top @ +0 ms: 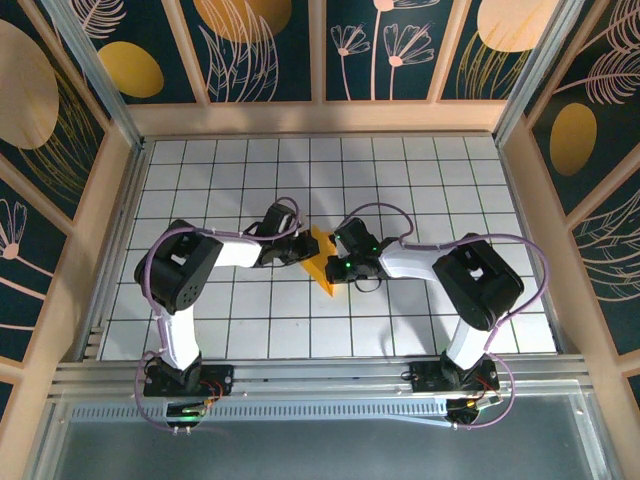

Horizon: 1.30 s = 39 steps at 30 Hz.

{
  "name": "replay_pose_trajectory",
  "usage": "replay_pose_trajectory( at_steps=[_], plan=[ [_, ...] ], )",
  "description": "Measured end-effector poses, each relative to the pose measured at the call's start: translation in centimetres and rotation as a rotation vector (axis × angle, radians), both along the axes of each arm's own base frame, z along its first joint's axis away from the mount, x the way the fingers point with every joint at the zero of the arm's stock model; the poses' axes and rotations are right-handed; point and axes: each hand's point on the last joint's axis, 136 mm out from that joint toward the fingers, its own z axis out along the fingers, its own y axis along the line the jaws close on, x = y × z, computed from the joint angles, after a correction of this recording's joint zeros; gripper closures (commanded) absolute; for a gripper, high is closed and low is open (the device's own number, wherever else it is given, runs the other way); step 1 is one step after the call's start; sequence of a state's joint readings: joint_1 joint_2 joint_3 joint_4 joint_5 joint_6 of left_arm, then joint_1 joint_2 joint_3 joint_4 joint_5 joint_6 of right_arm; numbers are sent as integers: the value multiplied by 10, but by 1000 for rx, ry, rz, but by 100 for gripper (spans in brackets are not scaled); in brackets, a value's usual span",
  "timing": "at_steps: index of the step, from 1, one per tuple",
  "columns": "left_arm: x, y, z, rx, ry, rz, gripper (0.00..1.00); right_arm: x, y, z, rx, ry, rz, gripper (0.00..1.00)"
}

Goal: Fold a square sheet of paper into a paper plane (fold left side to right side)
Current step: Fourth fold the wing at the center of the table.

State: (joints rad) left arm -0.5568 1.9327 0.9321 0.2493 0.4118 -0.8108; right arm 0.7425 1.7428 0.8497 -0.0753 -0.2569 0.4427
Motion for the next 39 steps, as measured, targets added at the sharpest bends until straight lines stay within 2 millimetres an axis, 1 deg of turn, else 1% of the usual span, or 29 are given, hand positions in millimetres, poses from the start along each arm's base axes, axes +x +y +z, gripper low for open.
replay_pose_trajectory(
  at_steps=[8,12,14,16,18,21,23,25,28,31,33,35,37,39],
  plan=[
    [15,-1,0,25,-3,-6,100,5,1,0,-2,-20,-8,100],
    [23,8,1,44,-24,15,100,5,1,0,-3,-28,1,100],
    [28,16,3,62,-45,39,100,5,1,0,-5,-31,7,100],
    [27,27,9,74,-65,62,100,5,1,0,-7,-35,14,100],
    [23,37,21,74,-88,79,100,5,1,1,-10,-46,28,100],
    [15,40,41,38,-133,76,100,5,0,2,-16,-60,44,100],
    [9,37,48,8,-157,61,100,5,0,2,-19,-66,53,100],
    [1,29,50,-20,-163,34,100,5,0,2,-22,-69,59,100],
    [-13,12,45,-48,-148,-25,100,5,0,2,-24,-74,68,100],
    [-20,-6,35,-60,-130,-73,100,5,0,2,-25,-76,70,100],
    [-19,-12,26,-56,-116,-86,100,5,0,2,-25,-75,70,100],
    [-14,-13,21,-42,-118,-84,100,5,0,2,-25,-76,70,100],
    [-6,-13,18,-18,-133,-79,100,5,0,2,-25,-76,70,100],
    [4,-14,19,-4,-159,-72,100,5,0,2,-25,-75,70,100]
  ],
)
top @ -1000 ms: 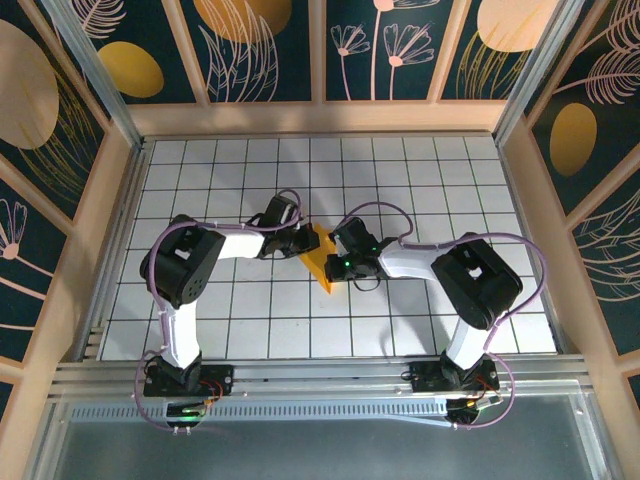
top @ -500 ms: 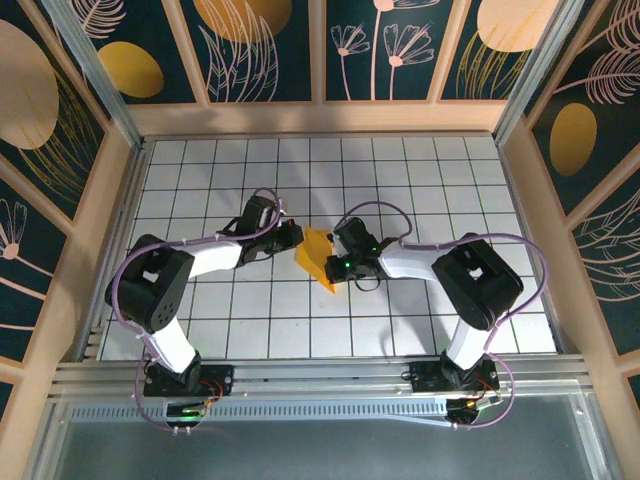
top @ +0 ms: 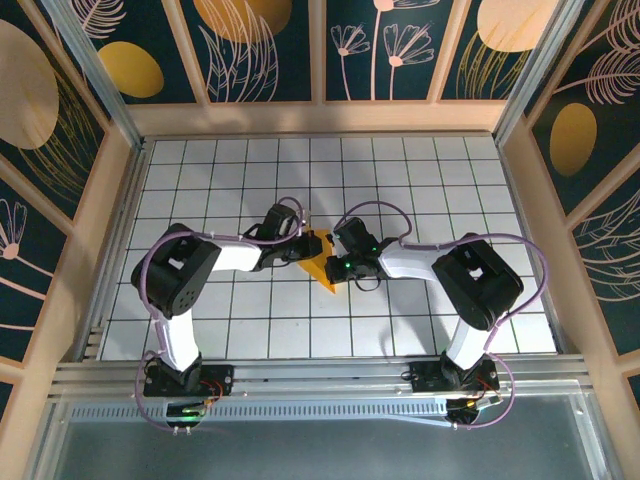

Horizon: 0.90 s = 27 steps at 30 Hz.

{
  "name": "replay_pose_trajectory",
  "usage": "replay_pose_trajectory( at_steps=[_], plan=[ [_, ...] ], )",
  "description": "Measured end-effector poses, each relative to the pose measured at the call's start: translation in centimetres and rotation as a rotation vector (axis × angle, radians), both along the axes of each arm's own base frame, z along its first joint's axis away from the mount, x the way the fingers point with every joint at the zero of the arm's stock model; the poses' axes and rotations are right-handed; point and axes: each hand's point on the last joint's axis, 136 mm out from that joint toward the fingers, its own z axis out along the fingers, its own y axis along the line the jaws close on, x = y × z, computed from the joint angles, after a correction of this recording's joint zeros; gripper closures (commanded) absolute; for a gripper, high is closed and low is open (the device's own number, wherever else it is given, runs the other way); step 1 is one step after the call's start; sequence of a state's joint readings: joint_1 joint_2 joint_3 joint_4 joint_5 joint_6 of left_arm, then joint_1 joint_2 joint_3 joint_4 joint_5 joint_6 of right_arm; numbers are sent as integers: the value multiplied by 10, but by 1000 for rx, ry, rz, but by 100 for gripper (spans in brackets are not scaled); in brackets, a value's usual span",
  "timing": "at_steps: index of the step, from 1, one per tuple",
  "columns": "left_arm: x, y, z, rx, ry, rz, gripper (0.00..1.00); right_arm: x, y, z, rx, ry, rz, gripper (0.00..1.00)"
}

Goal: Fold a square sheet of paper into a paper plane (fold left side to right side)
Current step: Fourth fold the wing at the center of the table.

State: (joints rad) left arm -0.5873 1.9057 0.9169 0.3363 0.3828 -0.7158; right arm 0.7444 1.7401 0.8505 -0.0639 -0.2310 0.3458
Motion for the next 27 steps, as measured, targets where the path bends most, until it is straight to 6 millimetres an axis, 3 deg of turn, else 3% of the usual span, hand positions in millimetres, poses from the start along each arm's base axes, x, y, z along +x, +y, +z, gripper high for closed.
replay_pose_trajectory(
  at_steps=[13,27],
  plan=[
    [18,19,-16,58,-16,54,100,0,0,0,-1,-1,-1,100],
    [31,31,-18,81,-21,65,100,0,-1,-2,-6,3,0,100]
  ],
)
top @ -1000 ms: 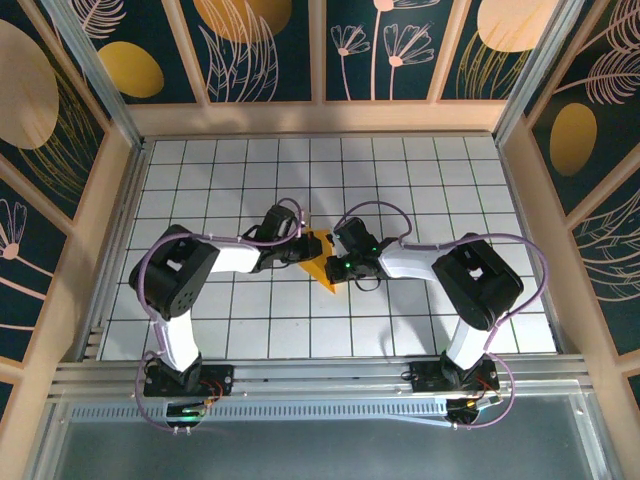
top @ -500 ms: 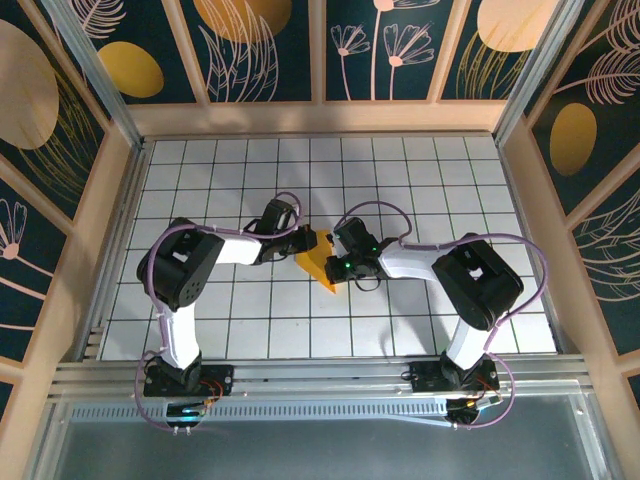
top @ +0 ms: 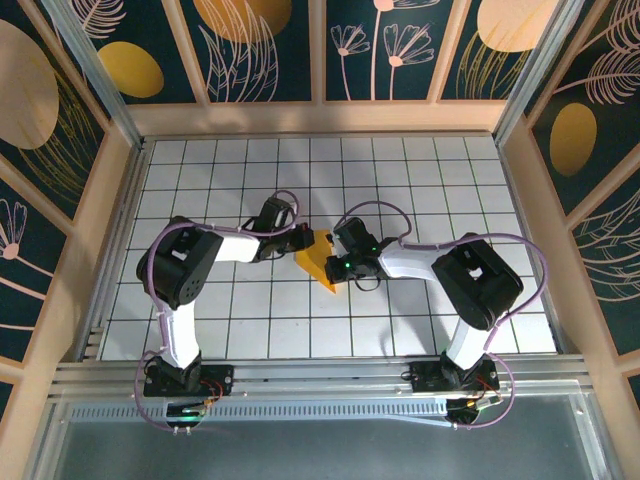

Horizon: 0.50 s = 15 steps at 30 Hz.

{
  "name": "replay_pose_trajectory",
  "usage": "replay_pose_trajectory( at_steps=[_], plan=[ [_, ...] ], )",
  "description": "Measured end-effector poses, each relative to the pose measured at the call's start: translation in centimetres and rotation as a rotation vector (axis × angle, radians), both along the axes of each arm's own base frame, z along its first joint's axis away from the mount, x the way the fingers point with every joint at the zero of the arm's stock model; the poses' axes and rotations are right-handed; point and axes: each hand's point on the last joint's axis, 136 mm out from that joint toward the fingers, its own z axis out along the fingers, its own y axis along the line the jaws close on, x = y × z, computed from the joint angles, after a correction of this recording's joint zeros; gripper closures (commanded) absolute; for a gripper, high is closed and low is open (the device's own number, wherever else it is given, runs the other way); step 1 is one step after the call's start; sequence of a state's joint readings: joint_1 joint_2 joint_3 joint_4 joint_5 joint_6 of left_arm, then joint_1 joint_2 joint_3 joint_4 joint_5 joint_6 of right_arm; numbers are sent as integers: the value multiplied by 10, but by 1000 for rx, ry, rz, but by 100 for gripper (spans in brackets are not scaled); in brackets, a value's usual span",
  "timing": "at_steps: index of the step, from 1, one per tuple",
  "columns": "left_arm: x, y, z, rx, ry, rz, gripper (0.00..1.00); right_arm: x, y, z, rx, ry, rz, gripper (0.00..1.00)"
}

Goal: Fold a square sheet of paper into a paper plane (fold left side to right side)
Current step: Fourth fold the wing at the center of the table.

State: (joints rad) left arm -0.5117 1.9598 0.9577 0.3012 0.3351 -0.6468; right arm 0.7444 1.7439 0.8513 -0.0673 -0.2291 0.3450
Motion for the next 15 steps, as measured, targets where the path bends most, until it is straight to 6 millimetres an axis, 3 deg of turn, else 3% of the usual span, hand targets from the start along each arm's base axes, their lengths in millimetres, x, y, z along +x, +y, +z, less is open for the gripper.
replay_pose_trajectory(
  at_steps=[10,15],
  plan=[
    [21,7,-1,-3,14,-13,100,4,1,0,-3,-16,0,100],
    [39,25,0,-3,-1,31,100,4,1,0,-2,-16,0,100]
  ],
)
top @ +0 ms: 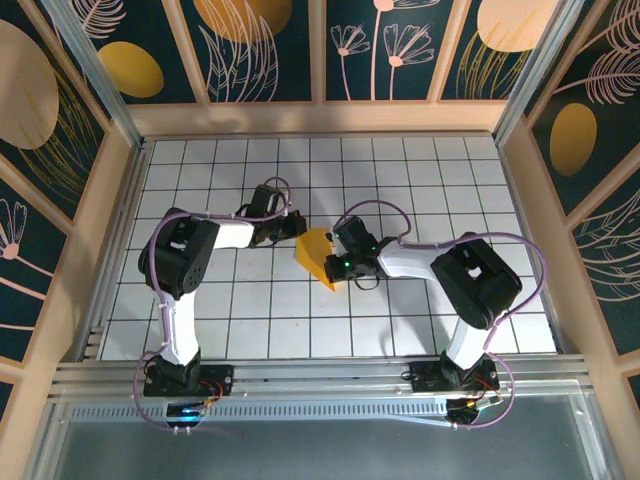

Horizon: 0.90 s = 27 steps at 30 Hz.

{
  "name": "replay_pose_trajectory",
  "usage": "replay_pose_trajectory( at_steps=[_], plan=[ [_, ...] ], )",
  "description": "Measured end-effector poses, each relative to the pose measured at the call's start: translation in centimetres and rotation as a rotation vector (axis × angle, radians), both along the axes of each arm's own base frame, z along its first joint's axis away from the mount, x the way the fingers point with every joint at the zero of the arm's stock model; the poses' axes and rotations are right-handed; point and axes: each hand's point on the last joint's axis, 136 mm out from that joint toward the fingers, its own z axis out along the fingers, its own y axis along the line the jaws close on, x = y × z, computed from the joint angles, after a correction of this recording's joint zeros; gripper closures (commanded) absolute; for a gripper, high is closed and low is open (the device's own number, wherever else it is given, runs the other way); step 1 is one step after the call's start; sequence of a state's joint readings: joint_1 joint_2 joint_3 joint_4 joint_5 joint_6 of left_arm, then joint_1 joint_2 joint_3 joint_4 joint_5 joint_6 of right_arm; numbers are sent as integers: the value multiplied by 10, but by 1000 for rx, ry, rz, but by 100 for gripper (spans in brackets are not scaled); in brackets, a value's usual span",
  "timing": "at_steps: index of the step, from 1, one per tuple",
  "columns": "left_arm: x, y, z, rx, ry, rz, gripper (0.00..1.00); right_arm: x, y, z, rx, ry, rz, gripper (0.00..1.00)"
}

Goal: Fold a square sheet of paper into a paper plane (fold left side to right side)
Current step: Fourth fold the wing at the center of the table.

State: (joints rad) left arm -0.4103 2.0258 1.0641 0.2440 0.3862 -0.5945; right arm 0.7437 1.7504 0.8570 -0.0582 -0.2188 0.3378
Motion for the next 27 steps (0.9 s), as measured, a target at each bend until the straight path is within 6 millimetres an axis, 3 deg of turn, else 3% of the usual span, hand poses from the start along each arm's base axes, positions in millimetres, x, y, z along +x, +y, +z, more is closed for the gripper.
replay_pose_trajectory(
  at_steps=[5,9,11,14,16,22,27],
  plan=[
    [23,27,1,17,-25,69,100,0,0,0,2,2,0,100],
    [29,37,2,24,-43,96,100,0,0,1,7,4,0,100],
    [22,40,3,21,-50,103,100,0,-2,2,9,5,-3,100],
    [-6,43,8,-4,-31,95,100,0,-5,2,11,12,-7,100],
    [-24,35,17,-23,-33,73,100,0,-6,2,11,15,-6,100],
    [-75,-28,55,-142,-77,-91,100,0,-6,2,15,15,5,100],
    [-92,-51,49,-183,-38,-143,100,0,-6,2,15,16,5,100]
  ],
)
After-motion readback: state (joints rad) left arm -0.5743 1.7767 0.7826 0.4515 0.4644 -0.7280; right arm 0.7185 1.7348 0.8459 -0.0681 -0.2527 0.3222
